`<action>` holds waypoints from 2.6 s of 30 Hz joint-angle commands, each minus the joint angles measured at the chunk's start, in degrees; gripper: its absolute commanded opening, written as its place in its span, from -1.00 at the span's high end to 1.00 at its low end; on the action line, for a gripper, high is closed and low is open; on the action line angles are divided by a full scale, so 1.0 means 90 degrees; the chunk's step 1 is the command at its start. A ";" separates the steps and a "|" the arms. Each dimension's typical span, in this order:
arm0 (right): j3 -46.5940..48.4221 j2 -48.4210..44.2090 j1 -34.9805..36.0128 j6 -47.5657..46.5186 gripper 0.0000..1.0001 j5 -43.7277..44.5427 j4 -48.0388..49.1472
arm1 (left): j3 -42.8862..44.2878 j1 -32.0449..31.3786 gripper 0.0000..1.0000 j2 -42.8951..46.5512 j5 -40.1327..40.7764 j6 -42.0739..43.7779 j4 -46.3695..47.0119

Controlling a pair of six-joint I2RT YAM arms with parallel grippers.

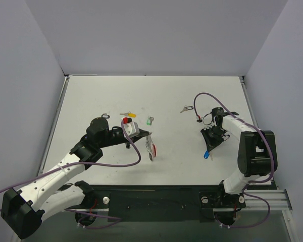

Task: Put the keys on the keyring

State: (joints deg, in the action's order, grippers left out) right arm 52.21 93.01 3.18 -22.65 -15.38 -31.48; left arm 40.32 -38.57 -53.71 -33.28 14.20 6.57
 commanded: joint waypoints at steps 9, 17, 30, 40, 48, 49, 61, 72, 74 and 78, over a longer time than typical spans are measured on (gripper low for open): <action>0.0283 -0.0071 0.0067 -0.0148 1.00 0.0029 -0.0476 | 0.0062 -0.0021 1.00 0.0060 -0.0072 0.0093 0.0169; 0.0323 -0.0441 -0.0002 -0.0481 1.00 -0.0488 -0.0623 | 0.0052 -0.0012 1.00 0.0060 -0.0101 0.0122 0.0169; 0.0186 -0.1047 -0.0128 -0.0764 1.00 -0.1308 -0.0574 | 0.0052 -0.0012 1.00 0.0050 -0.0121 0.0151 0.0169; 0.0078 -0.1691 -0.0265 -0.0891 1.00 -0.1943 -0.0457 | 0.0032 -0.0012 1.00 0.0040 -0.0140 0.0171 0.0178; 0.0175 -0.2375 -0.0305 -0.1076 1.00 -0.2178 -0.0447 | -0.0036 -0.0012 1.00 0.0050 -0.0101 0.0161 0.0295; 0.0215 -0.2511 -0.0305 -0.1154 1.00 -0.2207 -0.0544 | -0.0065 -0.0012 1.00 0.0070 -0.0111 0.0132 0.0334; 0.2906 -0.2679 -0.0305 -0.3429 1.00 -0.2676 -0.3421 | -0.0105 0.0086 1.00 0.0197 -0.0404 -0.0493 0.1603; 0.5098 -0.2297 0.0358 -0.5567 1.00 -0.3389 -0.5378 | 0.0492 0.0096 1.00 -0.0603 -0.0833 -0.0962 0.3282; 0.4787 -0.2482 0.0759 -0.6045 1.00 -0.3399 -0.5398 | 0.0306 0.0096 1.00 -0.0672 -0.1028 -0.0962 0.4090; 0.4318 -0.2708 0.1704 -0.6439 1.00 -0.3409 -0.5214 | -0.0279 0.0028 1.00 -0.0760 -0.1449 -0.0894 0.5214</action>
State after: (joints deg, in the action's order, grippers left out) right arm 94.15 70.89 12.84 -73.84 -43.44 -73.01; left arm 40.62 -38.02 -60.25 -41.04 6.72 37.30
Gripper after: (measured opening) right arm 0.005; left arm 0.019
